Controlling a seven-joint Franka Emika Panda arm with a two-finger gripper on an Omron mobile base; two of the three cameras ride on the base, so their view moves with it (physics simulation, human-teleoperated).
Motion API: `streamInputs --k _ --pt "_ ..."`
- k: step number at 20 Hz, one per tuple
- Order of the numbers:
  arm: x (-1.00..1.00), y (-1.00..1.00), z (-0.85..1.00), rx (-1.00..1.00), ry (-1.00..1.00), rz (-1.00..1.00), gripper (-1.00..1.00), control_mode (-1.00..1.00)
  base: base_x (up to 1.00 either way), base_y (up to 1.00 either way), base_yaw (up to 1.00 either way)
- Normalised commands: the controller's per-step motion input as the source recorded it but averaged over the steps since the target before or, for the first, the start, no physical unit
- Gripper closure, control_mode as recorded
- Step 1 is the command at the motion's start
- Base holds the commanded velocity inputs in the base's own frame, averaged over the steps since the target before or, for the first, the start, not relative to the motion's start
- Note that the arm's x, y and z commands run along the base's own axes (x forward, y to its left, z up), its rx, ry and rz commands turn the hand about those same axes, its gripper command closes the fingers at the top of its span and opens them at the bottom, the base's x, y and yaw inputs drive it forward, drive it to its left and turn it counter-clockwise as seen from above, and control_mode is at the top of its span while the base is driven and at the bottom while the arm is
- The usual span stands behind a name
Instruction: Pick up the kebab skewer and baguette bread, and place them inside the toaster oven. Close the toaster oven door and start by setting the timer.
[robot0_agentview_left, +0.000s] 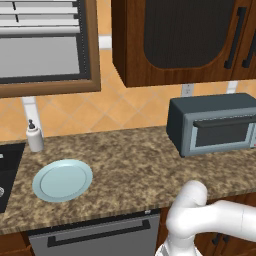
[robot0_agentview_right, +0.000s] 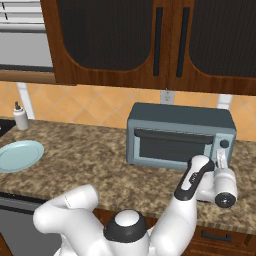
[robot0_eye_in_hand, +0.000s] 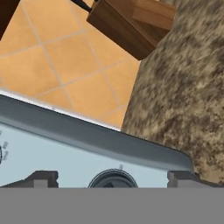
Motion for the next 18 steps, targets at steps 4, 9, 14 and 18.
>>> streamInputs --k 4,9,14,18 --pt "0.0 0.0 0.02 0.0 0.0 0.06 -1.0 -1.0 0.0 0.0 0.0" --pt "0.0 0.0 0.0 0.0 0.0 0.05 -1.0 -1.0 0.0 0.0 0.0" --pt "-0.01 0.0 0.0 0.0 0.0 0.05 -1.0 -1.0 0.0 0.0 0.0" --pt "-0.12 0.0 0.0 0.0 0.0 0.03 -1.0 -1.0 0.0 0.0 0.0"
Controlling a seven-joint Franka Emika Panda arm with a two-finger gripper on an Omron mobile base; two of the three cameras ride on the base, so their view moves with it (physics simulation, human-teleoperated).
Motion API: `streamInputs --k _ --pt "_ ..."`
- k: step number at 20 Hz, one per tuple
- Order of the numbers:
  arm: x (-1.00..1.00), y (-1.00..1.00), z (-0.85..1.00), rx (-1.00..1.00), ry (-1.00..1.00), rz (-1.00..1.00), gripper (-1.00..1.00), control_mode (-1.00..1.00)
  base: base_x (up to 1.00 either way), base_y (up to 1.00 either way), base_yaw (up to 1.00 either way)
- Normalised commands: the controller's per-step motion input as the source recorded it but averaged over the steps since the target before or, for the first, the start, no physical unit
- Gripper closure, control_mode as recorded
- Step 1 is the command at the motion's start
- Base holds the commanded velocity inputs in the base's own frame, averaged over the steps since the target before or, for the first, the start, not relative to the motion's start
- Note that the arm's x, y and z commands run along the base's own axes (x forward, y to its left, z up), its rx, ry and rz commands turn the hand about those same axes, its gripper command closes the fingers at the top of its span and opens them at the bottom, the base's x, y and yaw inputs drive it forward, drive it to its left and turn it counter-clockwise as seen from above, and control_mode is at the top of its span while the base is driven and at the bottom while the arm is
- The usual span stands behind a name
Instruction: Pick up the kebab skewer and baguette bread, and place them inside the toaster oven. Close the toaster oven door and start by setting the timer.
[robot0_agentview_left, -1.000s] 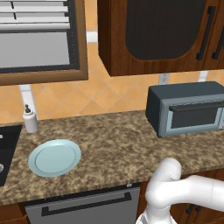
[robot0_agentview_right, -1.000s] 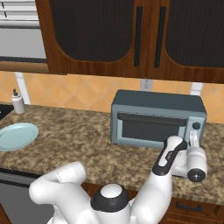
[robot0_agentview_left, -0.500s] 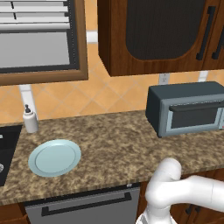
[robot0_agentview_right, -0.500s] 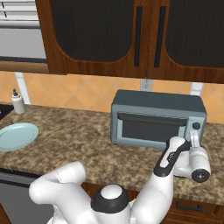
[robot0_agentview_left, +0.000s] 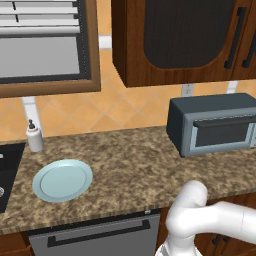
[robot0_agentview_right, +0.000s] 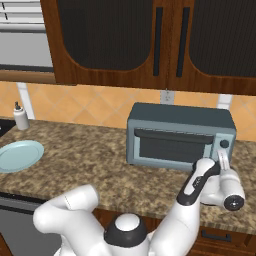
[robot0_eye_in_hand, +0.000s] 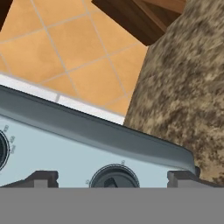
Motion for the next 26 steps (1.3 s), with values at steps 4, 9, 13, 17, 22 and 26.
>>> streamInputs --k 4,9,13,17,22,26 --pt "-0.08 0.0 0.0 0.0 0.0 0.01 -1.0 -1.0 0.0 0.0 0.0" --pt "-0.01 0.0 -0.01 -0.01 0.0 0.0 -1.0 -1.0 0.0 0.0 0.0" --pt "0.05 0.0 -0.01 -0.01 0.0 0.0 -1.0 -1.0 0.0 0.0 0.0" --pt "-0.02 0.0 0.0 -0.01 0.0 0.0 -1.0 -1.0 0.0 0.0 0.0" --pt "0.0 0.01 0.0 -0.01 0.0 0.0 -1.0 -1.0 0.0 0.0 0.0" --pt "-0.01 0.06 0.0 -0.03 0.0 0.0 -1.0 -1.0 0.0 0.0 0.0"
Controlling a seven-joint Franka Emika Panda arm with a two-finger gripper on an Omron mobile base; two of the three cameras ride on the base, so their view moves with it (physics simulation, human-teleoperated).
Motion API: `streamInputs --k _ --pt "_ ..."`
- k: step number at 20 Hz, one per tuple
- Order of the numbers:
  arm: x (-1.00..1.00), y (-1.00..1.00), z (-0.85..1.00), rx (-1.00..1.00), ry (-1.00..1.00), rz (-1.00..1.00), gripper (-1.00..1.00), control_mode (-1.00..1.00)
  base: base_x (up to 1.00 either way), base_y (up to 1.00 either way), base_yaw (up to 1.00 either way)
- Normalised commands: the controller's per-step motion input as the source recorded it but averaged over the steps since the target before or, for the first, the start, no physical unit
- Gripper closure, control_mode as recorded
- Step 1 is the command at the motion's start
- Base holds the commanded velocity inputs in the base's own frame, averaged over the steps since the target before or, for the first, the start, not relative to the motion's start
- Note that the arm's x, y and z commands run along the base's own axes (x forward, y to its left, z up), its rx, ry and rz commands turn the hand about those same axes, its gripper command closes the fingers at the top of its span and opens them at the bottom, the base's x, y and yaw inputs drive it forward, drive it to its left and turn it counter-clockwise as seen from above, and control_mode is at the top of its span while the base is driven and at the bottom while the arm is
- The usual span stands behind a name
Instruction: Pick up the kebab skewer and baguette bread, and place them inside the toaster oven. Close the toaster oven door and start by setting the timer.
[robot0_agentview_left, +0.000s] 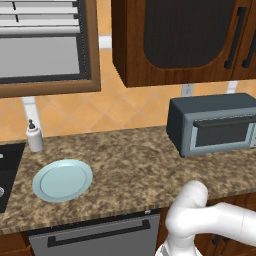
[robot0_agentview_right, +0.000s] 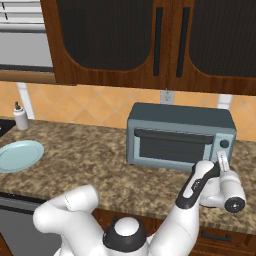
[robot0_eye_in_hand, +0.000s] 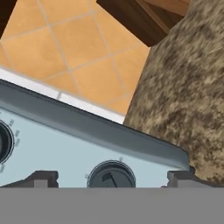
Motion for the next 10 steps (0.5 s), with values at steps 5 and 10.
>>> streamInputs --k 5,10 --pt "-0.11 0.11 0.0 -0.05 0.0 0.0 -1.0 -1.0 0.0 0.0 0.0" --pt "0.0 0.11 0.0 -0.04 0.0 0.0 -1.0 -1.0 0.0 0.0 0.0"
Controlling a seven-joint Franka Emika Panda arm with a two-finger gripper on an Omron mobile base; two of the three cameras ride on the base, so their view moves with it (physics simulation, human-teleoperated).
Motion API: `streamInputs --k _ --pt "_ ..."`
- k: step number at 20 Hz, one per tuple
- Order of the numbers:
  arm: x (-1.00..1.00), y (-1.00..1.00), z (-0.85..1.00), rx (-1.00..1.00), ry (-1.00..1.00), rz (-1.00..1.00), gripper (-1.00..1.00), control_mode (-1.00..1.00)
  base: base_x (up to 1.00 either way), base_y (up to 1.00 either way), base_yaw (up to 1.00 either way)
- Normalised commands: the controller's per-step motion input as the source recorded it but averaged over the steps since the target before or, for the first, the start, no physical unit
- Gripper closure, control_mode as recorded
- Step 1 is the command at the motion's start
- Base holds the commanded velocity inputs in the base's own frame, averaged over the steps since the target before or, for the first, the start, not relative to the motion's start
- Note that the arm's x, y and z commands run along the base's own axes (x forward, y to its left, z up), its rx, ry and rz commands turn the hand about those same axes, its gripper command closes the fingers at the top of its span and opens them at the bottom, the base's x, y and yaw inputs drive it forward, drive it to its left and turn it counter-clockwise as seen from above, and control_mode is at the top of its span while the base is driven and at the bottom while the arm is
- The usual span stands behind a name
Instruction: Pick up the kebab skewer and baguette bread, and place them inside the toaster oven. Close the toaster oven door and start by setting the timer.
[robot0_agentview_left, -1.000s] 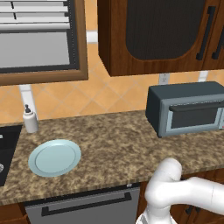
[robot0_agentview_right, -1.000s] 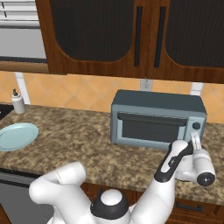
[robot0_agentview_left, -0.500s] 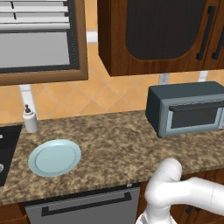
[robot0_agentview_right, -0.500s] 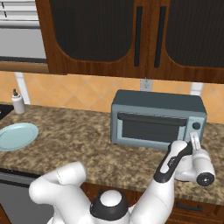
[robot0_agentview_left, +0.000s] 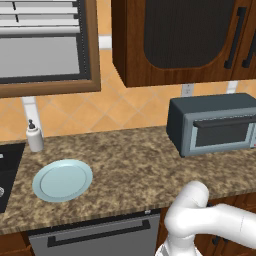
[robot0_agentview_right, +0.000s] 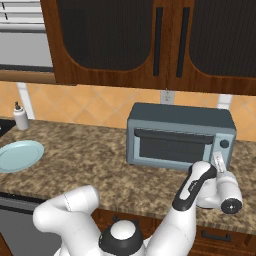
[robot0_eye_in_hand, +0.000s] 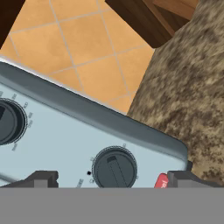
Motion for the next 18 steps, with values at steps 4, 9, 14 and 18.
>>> streamInputs --k 4,9,14,18 --pt "0.0 0.09 0.0 -0.01 0.0 0.0 -1.0 -1.0 0.0 0.0 0.0" --pt "0.16 -0.01 0.0 0.0 0.0 0.0 -1.0 -1.0 0.0 0.0 0.0" --pt "0.17 -0.02 0.0 0.0 0.0 0.0 -1.0 -1.0 0.0 0.0 0.0" --pt "0.11 0.0 0.0 0.0 0.0 0.0 1.0 -1.0 0.0 0.0 0.0"
